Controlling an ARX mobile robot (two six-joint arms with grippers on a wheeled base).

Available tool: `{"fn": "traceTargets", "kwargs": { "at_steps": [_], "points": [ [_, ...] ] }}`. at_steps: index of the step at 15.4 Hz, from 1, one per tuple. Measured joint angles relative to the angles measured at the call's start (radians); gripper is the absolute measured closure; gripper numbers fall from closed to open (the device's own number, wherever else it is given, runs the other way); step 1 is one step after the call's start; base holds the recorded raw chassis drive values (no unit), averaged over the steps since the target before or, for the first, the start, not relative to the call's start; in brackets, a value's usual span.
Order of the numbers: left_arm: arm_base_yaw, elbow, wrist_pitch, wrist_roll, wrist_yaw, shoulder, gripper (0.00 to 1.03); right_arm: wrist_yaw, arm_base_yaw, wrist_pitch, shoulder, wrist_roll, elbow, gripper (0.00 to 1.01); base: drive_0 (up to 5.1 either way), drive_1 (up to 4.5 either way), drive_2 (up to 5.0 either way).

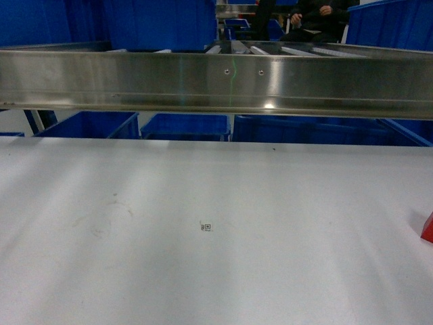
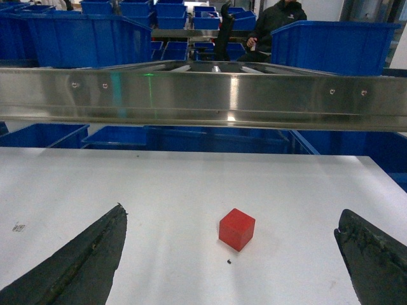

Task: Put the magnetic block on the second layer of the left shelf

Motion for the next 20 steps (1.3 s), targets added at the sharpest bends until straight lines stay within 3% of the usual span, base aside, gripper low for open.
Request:
{"fn": "traceTargets", "kwargs": {
  "at_steps": [20],
  "points": [
    [0.000,0.000,0.000,0.000,0.000,0.000,0.05,0.000,0.000,0.000,0.000,0.000,0.000,0.03,0.0,0.00,0.0]
  ]
}}
